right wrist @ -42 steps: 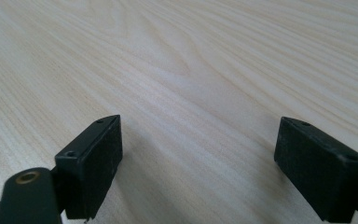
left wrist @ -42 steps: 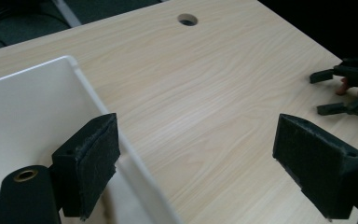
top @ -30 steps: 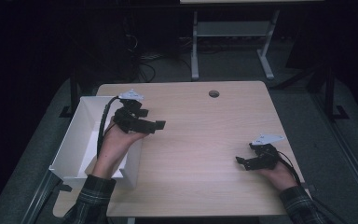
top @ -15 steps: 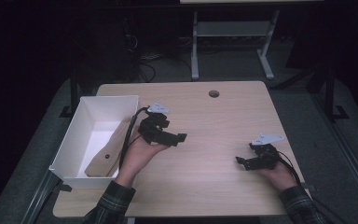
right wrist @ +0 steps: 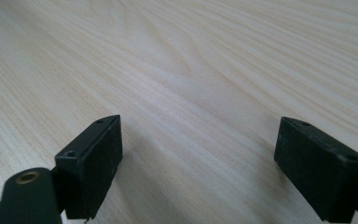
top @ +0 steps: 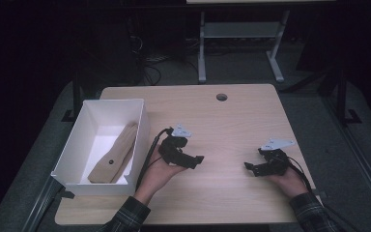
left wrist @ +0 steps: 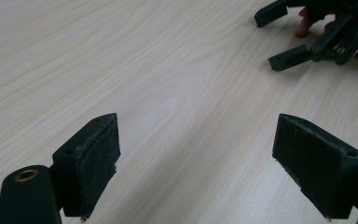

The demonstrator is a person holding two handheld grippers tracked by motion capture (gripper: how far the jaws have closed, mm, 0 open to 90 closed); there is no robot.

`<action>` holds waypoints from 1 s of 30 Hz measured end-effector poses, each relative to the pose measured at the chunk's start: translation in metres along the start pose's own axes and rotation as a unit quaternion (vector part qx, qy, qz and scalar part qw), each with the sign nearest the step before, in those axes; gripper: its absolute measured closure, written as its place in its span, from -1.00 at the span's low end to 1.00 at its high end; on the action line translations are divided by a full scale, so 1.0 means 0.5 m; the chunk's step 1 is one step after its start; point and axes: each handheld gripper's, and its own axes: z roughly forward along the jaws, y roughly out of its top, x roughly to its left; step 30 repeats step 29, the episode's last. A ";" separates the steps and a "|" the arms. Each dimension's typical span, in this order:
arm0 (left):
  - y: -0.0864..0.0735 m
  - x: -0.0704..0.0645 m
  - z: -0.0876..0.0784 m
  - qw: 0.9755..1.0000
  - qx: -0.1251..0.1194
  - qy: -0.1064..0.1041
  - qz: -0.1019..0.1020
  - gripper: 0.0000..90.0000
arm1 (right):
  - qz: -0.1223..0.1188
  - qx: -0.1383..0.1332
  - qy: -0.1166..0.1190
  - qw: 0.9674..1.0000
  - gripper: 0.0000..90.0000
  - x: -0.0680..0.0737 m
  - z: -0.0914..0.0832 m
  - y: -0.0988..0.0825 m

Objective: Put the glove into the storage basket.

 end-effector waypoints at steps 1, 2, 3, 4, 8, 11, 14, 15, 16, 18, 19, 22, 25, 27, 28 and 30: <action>-0.004 0.000 0.004 1.000 0.001 -0.001 0.001 -0.68 | 0.000 0.000 0.000 1.000 -0.68 0.000 0.000 0.000; -0.011 0.001 0.010 1.000 0.004 -0.001 0.003 -0.68 | 0.000 0.000 0.000 1.000 -0.68 0.000 0.000 0.000; -0.017 0.001 0.016 1.000 0.006 -0.002 0.004 -0.68 | 0.000 0.000 0.000 1.000 -0.68 0.000 0.000 0.000; -0.024 0.002 0.023 1.000 0.008 -0.003 0.003 -0.68 | 0.000 0.000 0.000 1.000 -0.68 0.000 0.000 0.000; -0.046 0.004 0.046 1.000 0.022 -0.007 0.008 -0.68 | 0.000 0.000 0.000 1.000 -0.68 0.000 0.000 0.000; -0.064 0.004 0.065 1.000 0.027 -0.002 0.014 -0.68 | 0.000 0.000 0.000 1.000 -0.68 0.000 0.000 0.000; -0.079 0.004 0.081 0.999 0.036 0.011 0.021 -0.69 | 0.000 0.000 0.000 1.000 -0.68 0.000 0.000 0.000; -0.082 0.004 0.084 0.999 0.040 0.016 0.027 -0.69 | 0.000 -0.001 0.000 1.000 -0.68 0.000 0.000 0.000; -0.086 0.003 0.088 0.999 0.041 0.021 0.028 -0.69 | 0.000 -0.001 0.000 1.000 -0.68 0.000 0.000 0.000; -0.092 0.005 0.093 0.998 0.047 0.026 0.035 -0.69 | 0.000 -0.001 0.000 1.000 -0.68 0.000 0.000 0.000; -0.095 0.006 0.094 0.998 0.046 0.028 0.034 -0.69 | 0.000 0.000 0.000 1.000 -0.68 0.000 0.000 0.000; -0.099 0.009 0.097 0.998 0.050 0.033 0.036 -0.70 | 0.000 0.000 0.000 1.000 -0.68 0.000 0.000 0.000; -0.102 0.009 0.099 0.997 0.052 0.034 0.035 -0.70 | 0.000 -0.001 0.000 1.000 -0.68 0.000 0.000 0.000; -0.104 0.008 0.099 0.998 0.048 0.037 0.036 -0.70 | 0.000 -0.001 0.000 1.000 -0.68 0.000 0.000 0.000; -0.105 0.009 0.098 0.997 0.048 0.037 0.043 -0.70 | 0.000 0.000 0.000 1.000 -0.68 0.000 0.000 0.000; -0.108 0.008 0.098 0.997 0.045 0.038 0.045 -0.71 | 0.000 0.000 0.000 1.000 -0.68 0.000 0.000 0.000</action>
